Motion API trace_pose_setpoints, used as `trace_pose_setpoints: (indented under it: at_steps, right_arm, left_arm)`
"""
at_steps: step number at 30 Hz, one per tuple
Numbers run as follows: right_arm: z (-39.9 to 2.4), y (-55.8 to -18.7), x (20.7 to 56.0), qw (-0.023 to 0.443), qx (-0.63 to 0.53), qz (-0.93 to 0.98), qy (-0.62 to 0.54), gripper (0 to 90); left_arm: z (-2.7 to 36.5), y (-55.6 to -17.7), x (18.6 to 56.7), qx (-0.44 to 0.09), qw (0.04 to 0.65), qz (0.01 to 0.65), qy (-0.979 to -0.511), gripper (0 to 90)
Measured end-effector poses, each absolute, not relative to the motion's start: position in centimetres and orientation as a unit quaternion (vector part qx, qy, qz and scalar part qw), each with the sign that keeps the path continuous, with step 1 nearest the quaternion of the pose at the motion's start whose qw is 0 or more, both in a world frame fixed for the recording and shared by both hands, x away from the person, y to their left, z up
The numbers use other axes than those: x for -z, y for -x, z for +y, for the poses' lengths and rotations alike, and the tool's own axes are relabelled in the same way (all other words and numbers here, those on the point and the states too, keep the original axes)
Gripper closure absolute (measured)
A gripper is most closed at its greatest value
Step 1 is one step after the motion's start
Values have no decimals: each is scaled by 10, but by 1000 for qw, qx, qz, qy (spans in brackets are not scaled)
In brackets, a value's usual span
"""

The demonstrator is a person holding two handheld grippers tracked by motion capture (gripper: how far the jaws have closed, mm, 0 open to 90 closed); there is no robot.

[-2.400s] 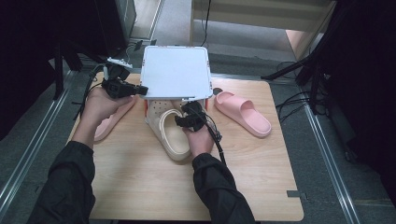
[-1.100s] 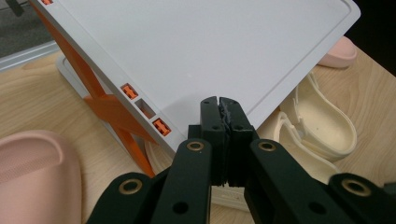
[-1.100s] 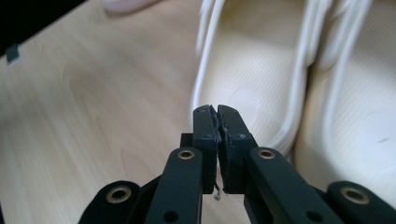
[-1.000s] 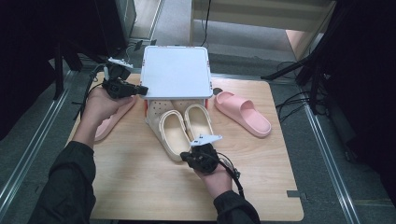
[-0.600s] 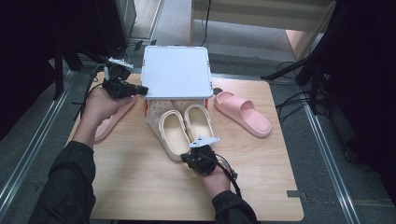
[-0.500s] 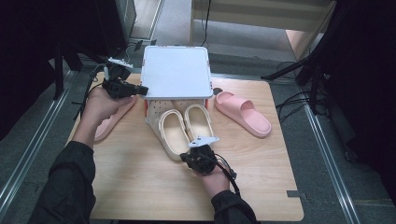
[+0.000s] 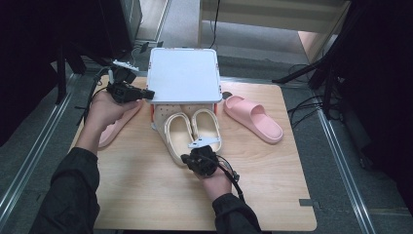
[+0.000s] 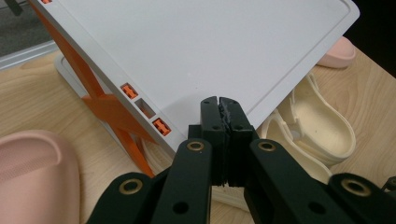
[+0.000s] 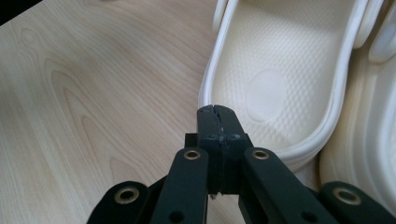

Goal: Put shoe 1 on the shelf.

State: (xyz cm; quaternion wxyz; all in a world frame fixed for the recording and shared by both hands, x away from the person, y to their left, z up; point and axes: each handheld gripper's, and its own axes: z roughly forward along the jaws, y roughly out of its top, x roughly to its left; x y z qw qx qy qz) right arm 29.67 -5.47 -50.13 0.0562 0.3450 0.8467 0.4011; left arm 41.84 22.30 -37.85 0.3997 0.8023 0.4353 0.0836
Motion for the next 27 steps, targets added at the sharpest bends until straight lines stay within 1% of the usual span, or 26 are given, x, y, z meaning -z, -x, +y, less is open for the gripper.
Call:
trace_pose_setpoints:
  at_steps: [7, 8, 15, 19, 23, 24, 27]
  right_arm:
    - [-60, -291, 511, 44, -386, 855, -345, 900]
    - [-61, -290, 517, 43, -369, 862, -345, 900]
    - [-58, -295, 521, 51, -364, 861, -352, 900]
    - [-48, -303, 515, 53, -365, 861, -350, 900]
    - [-34, -314, 509, 68, -366, 861, -345, 900]
    - [-29, -322, 506, 77, -367, 859, -348, 900]
    - [-24, -332, 505, 80, -354, 860, -358, 900]
  left_arm:
    - [223, -418, 378, -85, 399, 436, -802, 892]
    - [223, -418, 378, -86, 399, 436, -802, 892]
    - [222, -418, 378, -86, 398, 437, -802, 893]
    - [221, -418, 378, -87, 397, 437, -803, 893]
    - [221, -418, 378, -86, 397, 438, -802, 894]
    - [221, -418, 378, -87, 397, 438, -802, 894]
    - [221, -418, 378, -87, 396, 439, -802, 894]
